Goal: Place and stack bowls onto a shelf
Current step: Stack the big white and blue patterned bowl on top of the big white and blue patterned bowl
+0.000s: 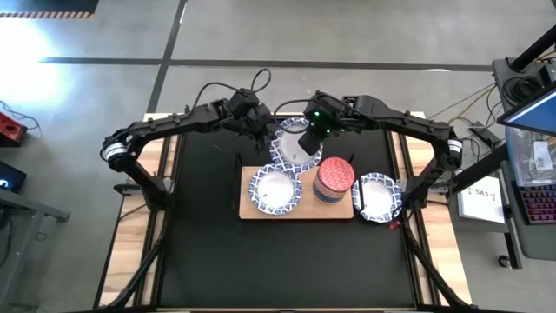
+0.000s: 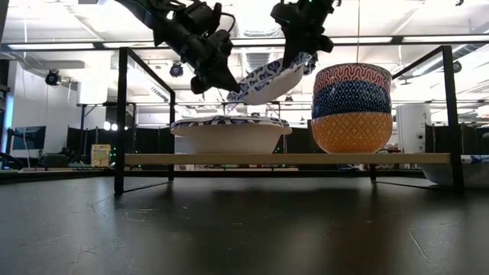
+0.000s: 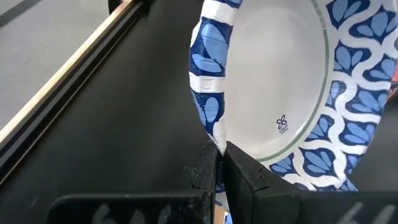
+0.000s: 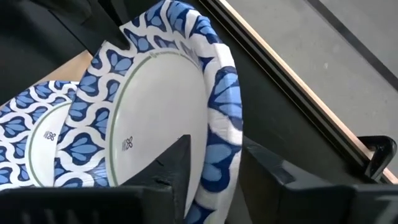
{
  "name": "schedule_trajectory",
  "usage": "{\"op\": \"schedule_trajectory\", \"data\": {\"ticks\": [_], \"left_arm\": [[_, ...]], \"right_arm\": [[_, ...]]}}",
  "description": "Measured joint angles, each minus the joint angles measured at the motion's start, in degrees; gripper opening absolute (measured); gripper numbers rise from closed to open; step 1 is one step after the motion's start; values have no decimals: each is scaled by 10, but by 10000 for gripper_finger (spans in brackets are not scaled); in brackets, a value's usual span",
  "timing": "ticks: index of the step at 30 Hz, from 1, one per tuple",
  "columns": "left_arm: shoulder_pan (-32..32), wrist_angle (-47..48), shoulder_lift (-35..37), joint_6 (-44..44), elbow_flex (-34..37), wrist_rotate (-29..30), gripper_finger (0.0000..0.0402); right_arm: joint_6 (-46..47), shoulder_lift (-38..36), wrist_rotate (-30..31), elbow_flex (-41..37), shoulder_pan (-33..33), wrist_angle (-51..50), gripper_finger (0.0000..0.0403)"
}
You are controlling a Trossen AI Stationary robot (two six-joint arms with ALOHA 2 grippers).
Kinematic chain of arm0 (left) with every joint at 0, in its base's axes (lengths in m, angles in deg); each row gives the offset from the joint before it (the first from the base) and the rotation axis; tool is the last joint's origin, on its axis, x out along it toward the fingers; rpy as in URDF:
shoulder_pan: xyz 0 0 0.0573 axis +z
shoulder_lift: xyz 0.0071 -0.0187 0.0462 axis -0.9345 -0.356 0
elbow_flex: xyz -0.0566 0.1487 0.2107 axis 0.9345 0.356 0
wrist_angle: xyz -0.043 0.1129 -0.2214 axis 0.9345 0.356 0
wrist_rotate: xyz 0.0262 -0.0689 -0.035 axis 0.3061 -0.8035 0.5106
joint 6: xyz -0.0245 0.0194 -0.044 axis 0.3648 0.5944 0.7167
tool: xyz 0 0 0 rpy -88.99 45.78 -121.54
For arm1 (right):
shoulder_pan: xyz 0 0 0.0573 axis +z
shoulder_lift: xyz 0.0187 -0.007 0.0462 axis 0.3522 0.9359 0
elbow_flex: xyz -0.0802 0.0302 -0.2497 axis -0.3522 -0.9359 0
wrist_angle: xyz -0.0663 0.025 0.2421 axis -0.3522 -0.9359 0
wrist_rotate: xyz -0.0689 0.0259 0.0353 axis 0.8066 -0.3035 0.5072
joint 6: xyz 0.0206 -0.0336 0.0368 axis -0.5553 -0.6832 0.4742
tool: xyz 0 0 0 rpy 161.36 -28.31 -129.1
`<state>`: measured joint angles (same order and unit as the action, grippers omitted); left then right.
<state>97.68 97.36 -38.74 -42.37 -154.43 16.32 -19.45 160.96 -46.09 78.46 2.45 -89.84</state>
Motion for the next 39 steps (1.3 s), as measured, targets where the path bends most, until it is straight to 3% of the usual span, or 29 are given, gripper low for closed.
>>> {"op": "schedule_trajectory", "data": {"ticks": [8,11,16,26,30,39], "left_arm": [[0,2,0,0,0,-6,2],[0,2,0,4,0,-42,11],[-1,-3,0,9,0,-92,39],[0,-5,0,11,-3,-93,100],[1,11,0,3,-23,-93,120],[2,164,1,-60,-124,-61,139]], "right_arm": [[0,0,0,0,0,-3,36],[-2,0,0,0,0,-5,15],[-3,0,1,0,0,-7,10],[0,0,-5,0,0,-28,9],[10,0,-41,0,0,-29,9],[21,1,-79,0,11,-29,8]]}}
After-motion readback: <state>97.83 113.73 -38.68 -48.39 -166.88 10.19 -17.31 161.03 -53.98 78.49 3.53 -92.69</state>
